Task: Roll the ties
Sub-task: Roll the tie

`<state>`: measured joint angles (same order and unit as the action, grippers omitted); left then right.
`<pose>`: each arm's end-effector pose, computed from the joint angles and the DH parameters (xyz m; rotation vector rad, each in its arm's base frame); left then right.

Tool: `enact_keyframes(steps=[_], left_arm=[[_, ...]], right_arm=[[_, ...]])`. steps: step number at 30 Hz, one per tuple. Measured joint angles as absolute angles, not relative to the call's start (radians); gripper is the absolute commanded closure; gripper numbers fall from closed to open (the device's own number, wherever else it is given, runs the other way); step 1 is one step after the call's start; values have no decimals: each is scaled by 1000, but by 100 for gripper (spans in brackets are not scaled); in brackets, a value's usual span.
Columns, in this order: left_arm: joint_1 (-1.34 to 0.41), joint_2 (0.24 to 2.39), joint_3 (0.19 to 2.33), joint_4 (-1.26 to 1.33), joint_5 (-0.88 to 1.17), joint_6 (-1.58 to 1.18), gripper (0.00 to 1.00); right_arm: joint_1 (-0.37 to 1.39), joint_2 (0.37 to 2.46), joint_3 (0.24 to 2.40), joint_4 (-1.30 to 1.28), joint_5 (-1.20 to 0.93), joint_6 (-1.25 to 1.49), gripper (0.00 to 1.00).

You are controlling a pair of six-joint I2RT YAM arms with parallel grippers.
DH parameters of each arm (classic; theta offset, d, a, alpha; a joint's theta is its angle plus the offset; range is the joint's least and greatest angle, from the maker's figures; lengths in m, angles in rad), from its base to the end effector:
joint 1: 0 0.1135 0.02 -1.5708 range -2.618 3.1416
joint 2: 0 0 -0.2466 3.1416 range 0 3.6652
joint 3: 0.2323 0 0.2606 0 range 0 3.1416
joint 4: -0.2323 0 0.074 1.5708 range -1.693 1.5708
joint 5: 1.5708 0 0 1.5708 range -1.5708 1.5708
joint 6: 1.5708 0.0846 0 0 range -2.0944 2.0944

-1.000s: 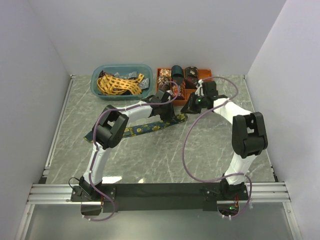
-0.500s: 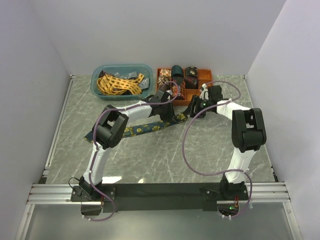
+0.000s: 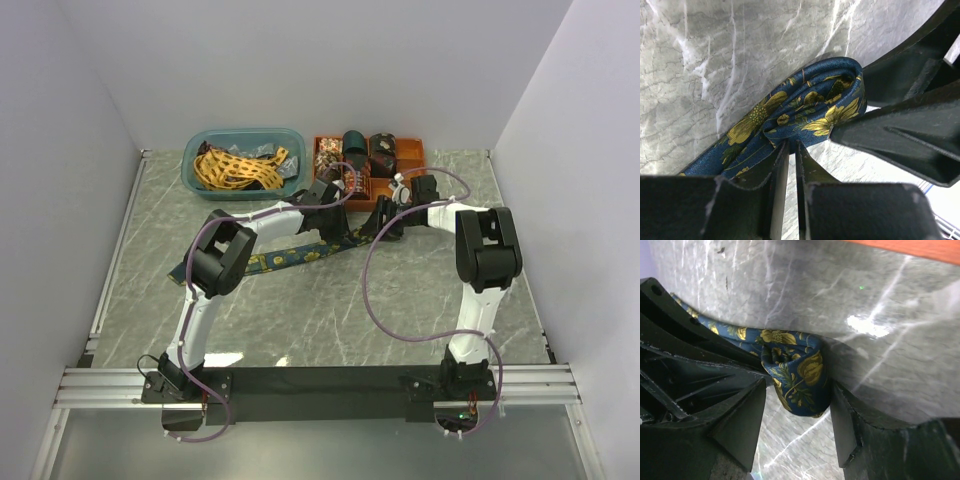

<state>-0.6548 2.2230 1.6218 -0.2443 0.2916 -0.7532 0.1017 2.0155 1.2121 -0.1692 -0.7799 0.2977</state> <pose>0.3941 -0.3333 0.0995 0.0169 2.6185 -0.9348 0.4127 0.1019 0.0844 -0.0700 2.4961 1.1494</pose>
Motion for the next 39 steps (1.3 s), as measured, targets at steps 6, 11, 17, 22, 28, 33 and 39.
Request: enact_keyframes(steps=[6, 11, 17, 22, 28, 33, 39], left_arm=[[-654, 2223, 1622, -244, 292, -753, 82], [-651, 2223, 1620, -244, 292, -753, 82], [-648, 2219, 1597, -217, 299, -754, 76], [-644, 2185, 1551, -196, 298, -755, 66], [-617, 2101, 1461, -233, 282, -745, 41], [-544, 1983, 1384, -270, 255, -734, 27], [-434, 1818, 1284, -287, 215, -710, 25]], right_arm=[[110, 2042, 1219, -144, -839, 299, 42], [121, 2063, 1228, -121, -859, 301, 55], [128, 2070, 1229, -116, -854, 296, 89], [136, 2070, 1229, -123, -854, 290, 100], [142, 2040, 1229, -185, -778, 260, 100], [150, 1954, 1228, -294, -599, 208, 100], [199, 1877, 1246, -414, -302, 160, 100]])
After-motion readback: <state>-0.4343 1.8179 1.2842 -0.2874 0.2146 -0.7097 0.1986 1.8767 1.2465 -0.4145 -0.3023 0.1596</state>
